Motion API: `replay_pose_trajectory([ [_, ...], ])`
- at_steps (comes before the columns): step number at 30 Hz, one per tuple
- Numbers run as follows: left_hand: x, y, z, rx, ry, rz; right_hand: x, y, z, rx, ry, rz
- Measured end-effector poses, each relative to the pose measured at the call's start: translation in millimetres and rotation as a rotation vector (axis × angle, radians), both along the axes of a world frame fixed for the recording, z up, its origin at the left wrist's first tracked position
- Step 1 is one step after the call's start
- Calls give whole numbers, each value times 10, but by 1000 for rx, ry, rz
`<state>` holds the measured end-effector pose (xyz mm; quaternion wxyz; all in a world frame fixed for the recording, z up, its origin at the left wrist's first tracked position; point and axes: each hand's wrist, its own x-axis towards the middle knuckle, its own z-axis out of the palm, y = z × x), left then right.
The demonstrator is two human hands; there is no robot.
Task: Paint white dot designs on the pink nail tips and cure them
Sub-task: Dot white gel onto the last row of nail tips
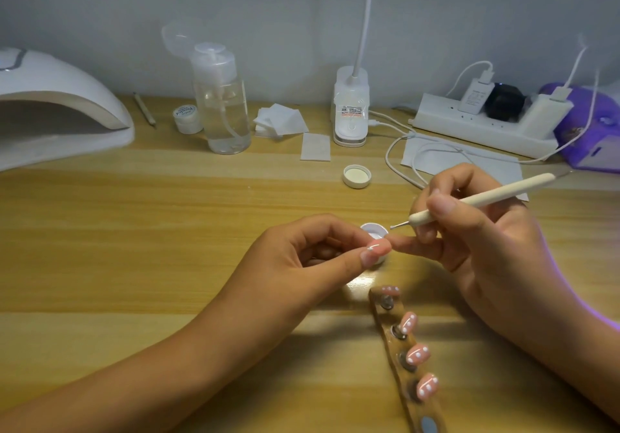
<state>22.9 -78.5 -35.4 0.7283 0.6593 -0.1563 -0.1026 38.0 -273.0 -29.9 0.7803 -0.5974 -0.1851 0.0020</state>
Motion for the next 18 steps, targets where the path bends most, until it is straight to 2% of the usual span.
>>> replay_pose_trajectory([
  [18,-3,12,3,22,-2,-4,-38,16,-11,-61,-26,28],
])
